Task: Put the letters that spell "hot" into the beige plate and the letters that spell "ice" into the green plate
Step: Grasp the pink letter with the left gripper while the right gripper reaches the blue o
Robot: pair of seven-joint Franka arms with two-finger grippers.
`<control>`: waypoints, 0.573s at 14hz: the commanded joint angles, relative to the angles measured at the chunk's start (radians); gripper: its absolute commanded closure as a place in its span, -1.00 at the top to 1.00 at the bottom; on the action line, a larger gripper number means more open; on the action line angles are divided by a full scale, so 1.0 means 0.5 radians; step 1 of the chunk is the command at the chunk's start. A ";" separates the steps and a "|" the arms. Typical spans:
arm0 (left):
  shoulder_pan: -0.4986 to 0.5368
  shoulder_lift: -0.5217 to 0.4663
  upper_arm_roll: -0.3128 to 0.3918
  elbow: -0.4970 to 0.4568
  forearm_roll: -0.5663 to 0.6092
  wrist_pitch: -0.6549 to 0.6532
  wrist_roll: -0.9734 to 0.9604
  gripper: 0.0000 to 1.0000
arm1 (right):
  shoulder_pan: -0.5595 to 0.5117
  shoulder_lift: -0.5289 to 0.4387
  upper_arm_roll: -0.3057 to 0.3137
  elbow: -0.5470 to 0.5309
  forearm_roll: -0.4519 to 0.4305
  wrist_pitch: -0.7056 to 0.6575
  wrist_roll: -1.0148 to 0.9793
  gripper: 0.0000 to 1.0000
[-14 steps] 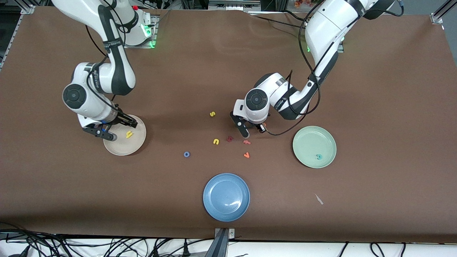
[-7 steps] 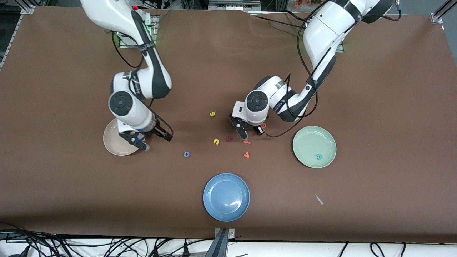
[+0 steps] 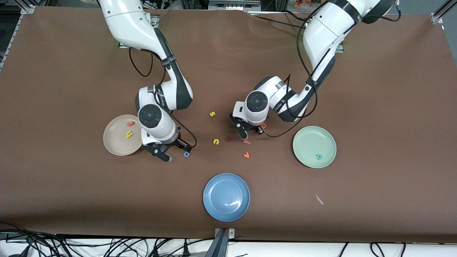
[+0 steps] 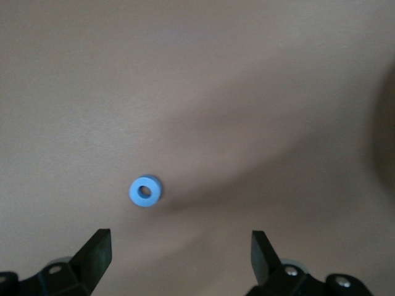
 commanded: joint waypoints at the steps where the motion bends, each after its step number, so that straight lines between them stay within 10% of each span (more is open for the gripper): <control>1: -0.005 -0.039 0.011 -0.026 0.061 -0.016 0.019 -1.00 | -0.024 0.162 0.020 0.234 0.039 -0.034 -0.031 1.00; 8: 0.157 -0.273 0.005 0.032 -0.031 -0.428 0.328 -1.00 | -0.079 0.273 0.087 0.342 0.045 -0.046 -0.062 0.90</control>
